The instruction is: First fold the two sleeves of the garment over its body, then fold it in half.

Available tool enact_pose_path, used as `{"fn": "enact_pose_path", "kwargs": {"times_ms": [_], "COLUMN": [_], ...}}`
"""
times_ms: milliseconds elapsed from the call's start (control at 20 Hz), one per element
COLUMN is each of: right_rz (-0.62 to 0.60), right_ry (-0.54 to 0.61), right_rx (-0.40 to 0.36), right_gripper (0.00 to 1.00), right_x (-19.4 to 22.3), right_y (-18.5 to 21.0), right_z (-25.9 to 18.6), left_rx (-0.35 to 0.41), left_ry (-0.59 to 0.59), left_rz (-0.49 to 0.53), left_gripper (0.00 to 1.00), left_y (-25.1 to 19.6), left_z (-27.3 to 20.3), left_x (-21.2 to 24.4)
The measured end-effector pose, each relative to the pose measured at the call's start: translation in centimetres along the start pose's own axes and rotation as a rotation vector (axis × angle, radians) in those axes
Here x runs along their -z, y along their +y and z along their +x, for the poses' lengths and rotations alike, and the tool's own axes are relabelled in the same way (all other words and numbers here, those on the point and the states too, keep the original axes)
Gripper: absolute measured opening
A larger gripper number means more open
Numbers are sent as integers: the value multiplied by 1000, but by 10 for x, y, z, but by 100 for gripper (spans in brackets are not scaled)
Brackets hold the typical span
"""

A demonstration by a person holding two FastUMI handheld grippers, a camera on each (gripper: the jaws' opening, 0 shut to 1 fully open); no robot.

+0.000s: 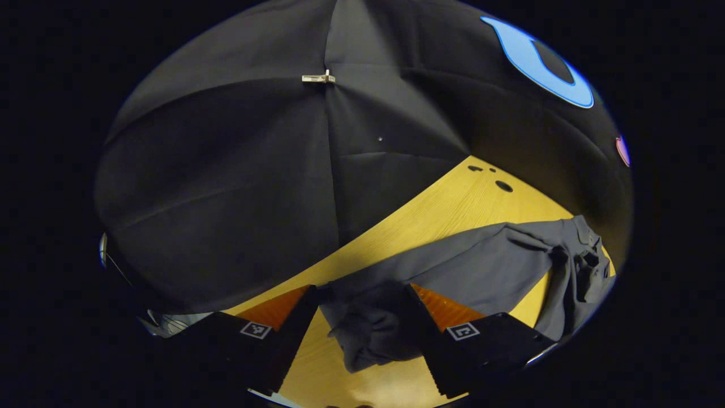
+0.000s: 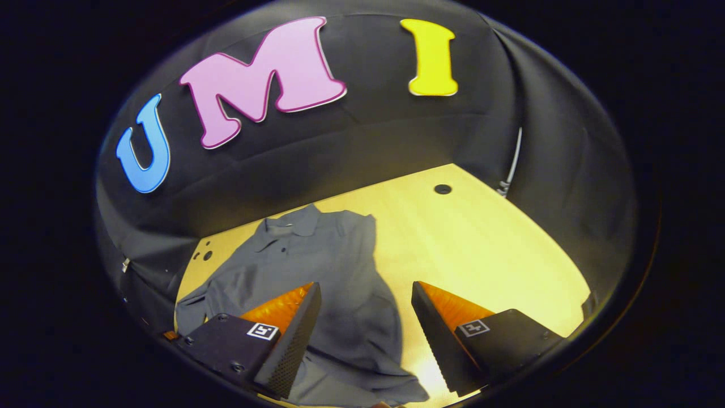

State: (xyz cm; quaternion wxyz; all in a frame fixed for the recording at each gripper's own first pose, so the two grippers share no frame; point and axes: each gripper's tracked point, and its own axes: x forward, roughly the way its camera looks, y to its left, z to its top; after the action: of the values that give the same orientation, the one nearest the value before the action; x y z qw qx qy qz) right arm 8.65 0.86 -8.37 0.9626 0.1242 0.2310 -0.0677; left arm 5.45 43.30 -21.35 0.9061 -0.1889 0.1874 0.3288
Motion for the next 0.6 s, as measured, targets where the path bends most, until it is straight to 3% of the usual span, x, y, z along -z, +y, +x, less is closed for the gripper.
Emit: {"fn": "enact_pose_path", "kwargs": {"times_ms": [150,200,250,450,600], "right_rz": [-19,-27,-31,0,0], "right_ry": [-16,-19,-16,9,31], "right_rx": [51,67,76,76,62], "right_gripper": [98,99,99,99,99], "right_x": [4,7,10,31,41], "right_y": [-27,-34,-39,-41,-37], "right_z": [-27,-35,-41,-52,-52], "left_rx": [-10,1,25,119,137], "left_ry": [46,56,43,44,47], "left_rz": [47,86,118,194,221], "left_gripper": [92,98,97,61,22], "left_y": [0,-3,-5,-29,-36], "left_z": [9,11,11,15,15], "left_x": [11,13,11,15,16]}}
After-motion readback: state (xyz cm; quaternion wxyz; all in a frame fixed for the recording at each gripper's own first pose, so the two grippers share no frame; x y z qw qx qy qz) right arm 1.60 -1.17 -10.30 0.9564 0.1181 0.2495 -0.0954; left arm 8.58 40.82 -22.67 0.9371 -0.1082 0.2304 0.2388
